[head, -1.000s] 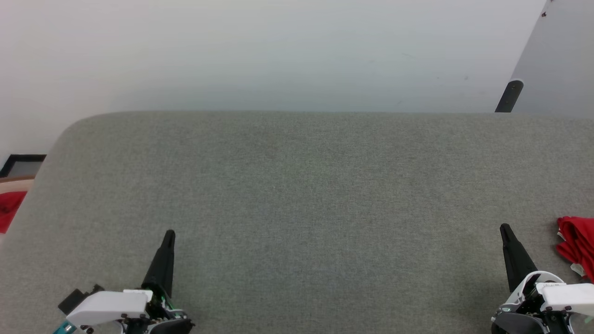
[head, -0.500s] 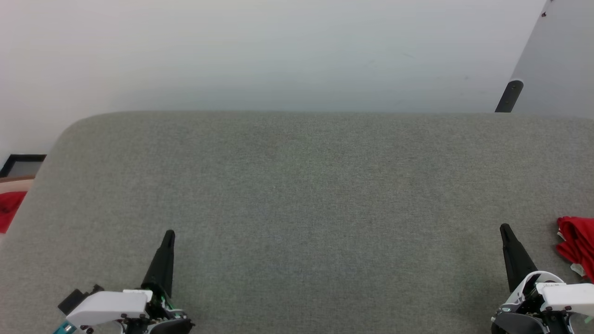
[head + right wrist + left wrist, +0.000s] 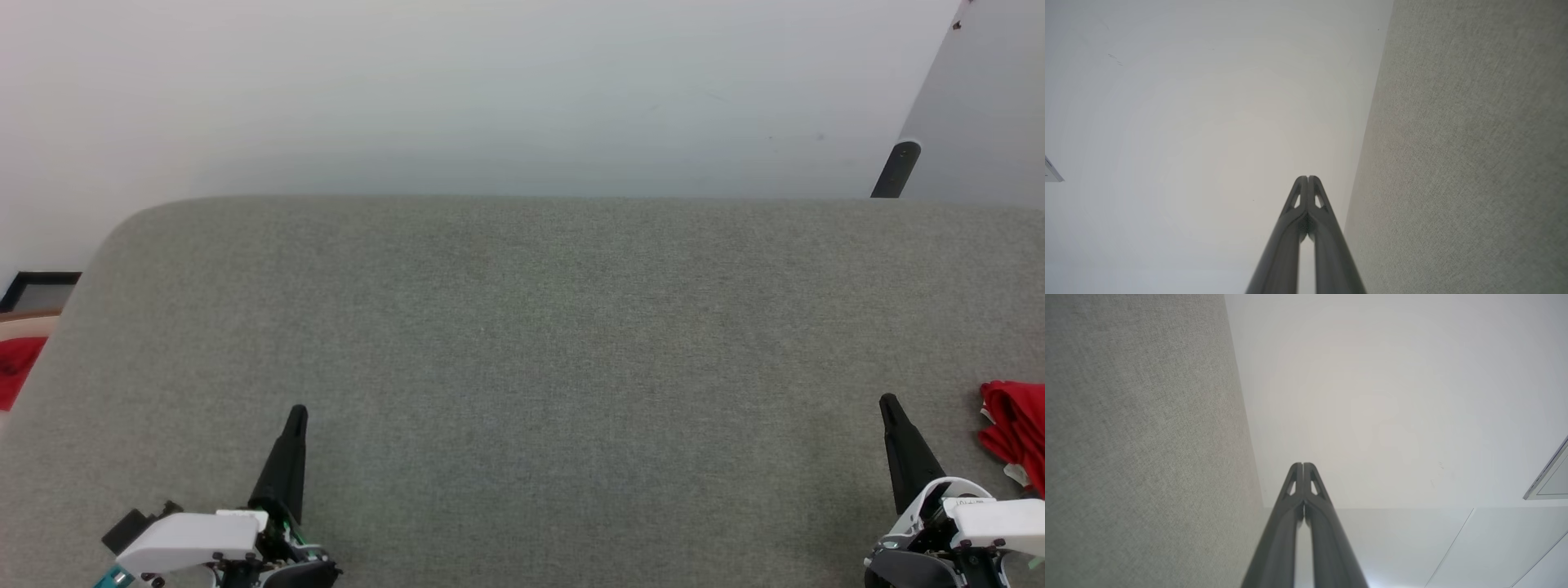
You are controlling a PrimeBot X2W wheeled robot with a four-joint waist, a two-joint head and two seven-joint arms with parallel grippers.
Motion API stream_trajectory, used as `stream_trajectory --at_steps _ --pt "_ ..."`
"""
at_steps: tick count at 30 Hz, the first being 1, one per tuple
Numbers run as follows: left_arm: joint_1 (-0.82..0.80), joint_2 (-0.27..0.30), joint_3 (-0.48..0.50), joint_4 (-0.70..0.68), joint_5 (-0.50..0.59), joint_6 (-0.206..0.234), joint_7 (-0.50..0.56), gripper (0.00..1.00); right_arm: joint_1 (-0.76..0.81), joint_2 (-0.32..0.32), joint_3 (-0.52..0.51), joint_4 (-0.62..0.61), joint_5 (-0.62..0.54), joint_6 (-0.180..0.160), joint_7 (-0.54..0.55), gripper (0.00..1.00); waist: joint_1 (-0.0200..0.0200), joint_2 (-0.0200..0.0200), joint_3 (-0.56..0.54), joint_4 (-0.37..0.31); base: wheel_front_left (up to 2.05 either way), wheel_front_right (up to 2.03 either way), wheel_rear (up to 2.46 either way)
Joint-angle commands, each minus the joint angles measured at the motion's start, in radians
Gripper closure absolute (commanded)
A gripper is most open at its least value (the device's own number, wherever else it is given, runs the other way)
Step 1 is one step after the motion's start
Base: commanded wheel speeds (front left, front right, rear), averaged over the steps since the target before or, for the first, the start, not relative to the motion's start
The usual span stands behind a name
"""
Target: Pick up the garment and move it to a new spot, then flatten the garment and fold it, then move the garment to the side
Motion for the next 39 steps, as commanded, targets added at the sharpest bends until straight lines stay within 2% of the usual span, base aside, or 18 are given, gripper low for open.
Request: stream_trajectory --at_steps 1,39 --pt "-0.011 -0.002 0.003 0.001 0.002 -0.004 0.005 1.00 -0.002 0.003 0.000 0.000 0.004 0.000 0.000 1.00 0.0000 0.0000 0.000 0.000 0.00 0.00 0.00" --pt "-0.011 -0.004 0.006 0.001 0.006 -0.004 0.006 1.00 -0.002 0.003 0.000 0.000 0.005 0.000 0.000 1.00 0.0000 0.0000 0.000 0.000 0.00 0.00 0.00"
